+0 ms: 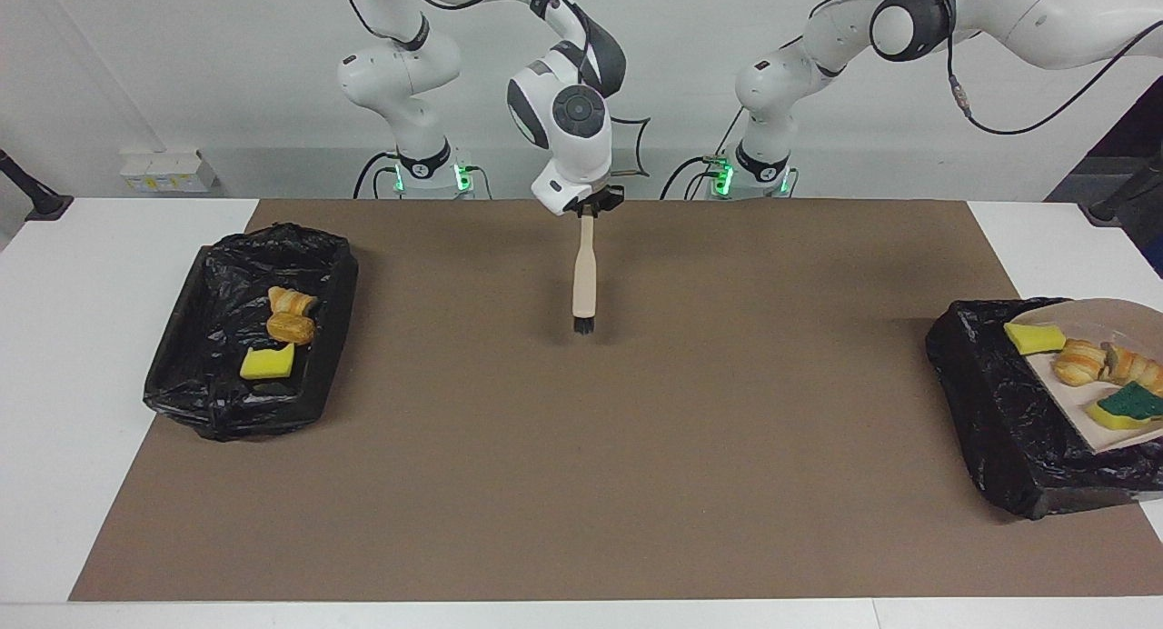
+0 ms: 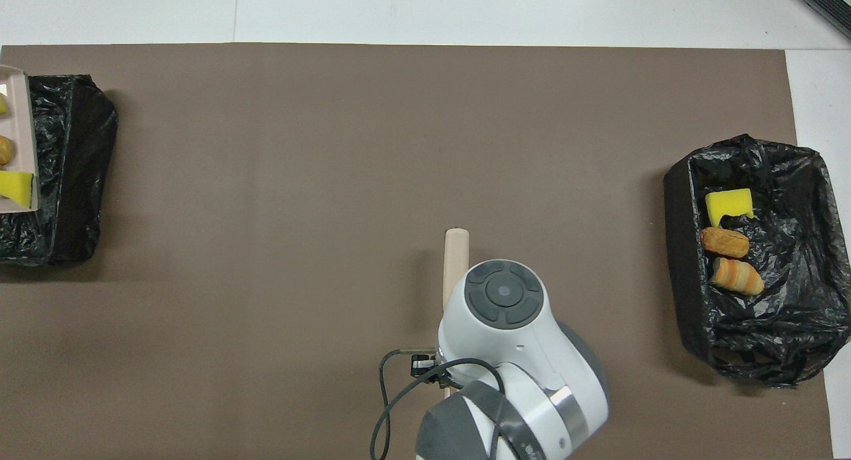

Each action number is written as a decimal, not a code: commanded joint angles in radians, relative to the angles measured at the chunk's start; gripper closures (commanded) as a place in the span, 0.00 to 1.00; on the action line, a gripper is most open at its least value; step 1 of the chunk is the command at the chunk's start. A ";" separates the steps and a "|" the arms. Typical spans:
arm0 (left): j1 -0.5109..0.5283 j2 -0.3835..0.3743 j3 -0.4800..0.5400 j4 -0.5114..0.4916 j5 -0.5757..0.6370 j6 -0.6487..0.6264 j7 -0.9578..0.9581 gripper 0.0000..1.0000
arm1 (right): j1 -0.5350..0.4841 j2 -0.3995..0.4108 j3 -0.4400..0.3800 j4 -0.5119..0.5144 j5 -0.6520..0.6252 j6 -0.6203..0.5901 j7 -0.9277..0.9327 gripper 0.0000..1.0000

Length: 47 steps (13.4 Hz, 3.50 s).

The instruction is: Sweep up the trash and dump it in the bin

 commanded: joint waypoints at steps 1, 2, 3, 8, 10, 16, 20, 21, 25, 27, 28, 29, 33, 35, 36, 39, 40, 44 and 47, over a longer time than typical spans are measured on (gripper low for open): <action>-0.032 0.014 0.009 0.009 0.079 0.014 -0.009 1.00 | 0.040 0.020 -0.002 -0.019 0.015 0.025 0.020 1.00; -0.050 0.009 0.012 -0.008 0.109 0.013 -0.038 1.00 | 0.040 0.020 -0.002 -0.021 0.015 0.039 0.016 1.00; -0.079 0.005 0.010 -0.011 0.191 0.007 -0.075 1.00 | 0.043 0.026 -0.002 -0.022 0.015 0.053 0.022 1.00; -0.079 -0.018 0.013 -0.042 0.345 0.007 -0.150 1.00 | 0.059 0.044 -0.002 -0.054 0.015 0.079 0.015 1.00; -0.084 -0.055 0.015 -0.041 0.359 -0.007 -0.139 1.00 | 0.060 0.047 -0.002 -0.067 0.015 0.106 0.014 1.00; -0.203 -0.144 -0.005 -0.102 0.260 -0.141 -0.095 1.00 | 0.053 0.050 -0.005 -0.050 -0.005 0.094 -0.006 0.00; -0.362 -0.178 -0.008 -0.298 0.143 -0.125 -0.235 1.00 | -0.057 -0.038 -0.013 -0.007 -0.022 0.047 -0.089 0.00; -0.409 -0.178 -0.008 -0.342 0.110 -0.116 -0.332 1.00 | -0.099 -0.076 -0.013 -0.004 -0.042 0.044 -0.148 0.00; -0.544 -0.201 -0.010 -0.465 -0.025 -0.102 -0.626 1.00 | -0.258 -0.094 -0.014 0.072 -0.181 0.042 -0.262 0.00; -0.602 -0.207 -0.011 -0.511 -0.102 -0.073 -0.839 1.00 | -0.343 -0.085 -0.014 0.142 -0.278 0.045 -0.265 0.00; -0.640 -0.199 -0.011 -0.516 -0.124 -0.067 -0.957 1.00 | -0.392 -0.085 -0.014 0.172 -0.327 0.047 -0.267 0.00; -0.676 -0.195 -0.011 -0.518 -0.140 -0.067 -1.074 1.00 | -0.426 -0.089 -0.014 0.206 -0.383 0.039 -0.283 0.00; -0.795 -0.188 -0.010 -0.521 -0.268 -0.035 -1.517 1.00 | -0.518 -0.100 -0.016 0.350 -0.453 -0.083 -0.370 0.00; -0.869 -0.155 -0.010 -0.500 -0.288 -0.018 -1.625 1.00 | -0.529 -0.100 -0.023 0.413 -0.455 -0.160 -0.370 0.00; -0.884 -0.137 -0.010 -0.463 -0.288 -0.012 -1.732 1.00 | -0.530 -0.101 -0.030 0.432 -0.455 -0.194 -0.370 0.00; -0.935 -0.110 -0.011 -0.417 -0.389 -0.001 -1.979 1.00 | -0.532 -0.124 -0.060 0.478 -0.448 -0.249 -0.371 0.00; -0.937 -0.089 -0.011 -0.397 -0.395 -0.001 -2.032 1.00 | -0.533 -0.144 -0.092 0.487 -0.444 -0.251 -0.373 0.00; -1.000 -0.006 -0.010 -0.253 -0.429 -0.036 -2.312 1.00 | -0.542 -0.201 -0.168 0.490 -0.436 -0.309 -0.464 0.00; -1.030 0.135 -0.002 -0.069 -0.417 -0.123 -2.518 1.00 | -0.547 -0.216 -0.267 0.482 -0.429 -0.317 -0.607 0.00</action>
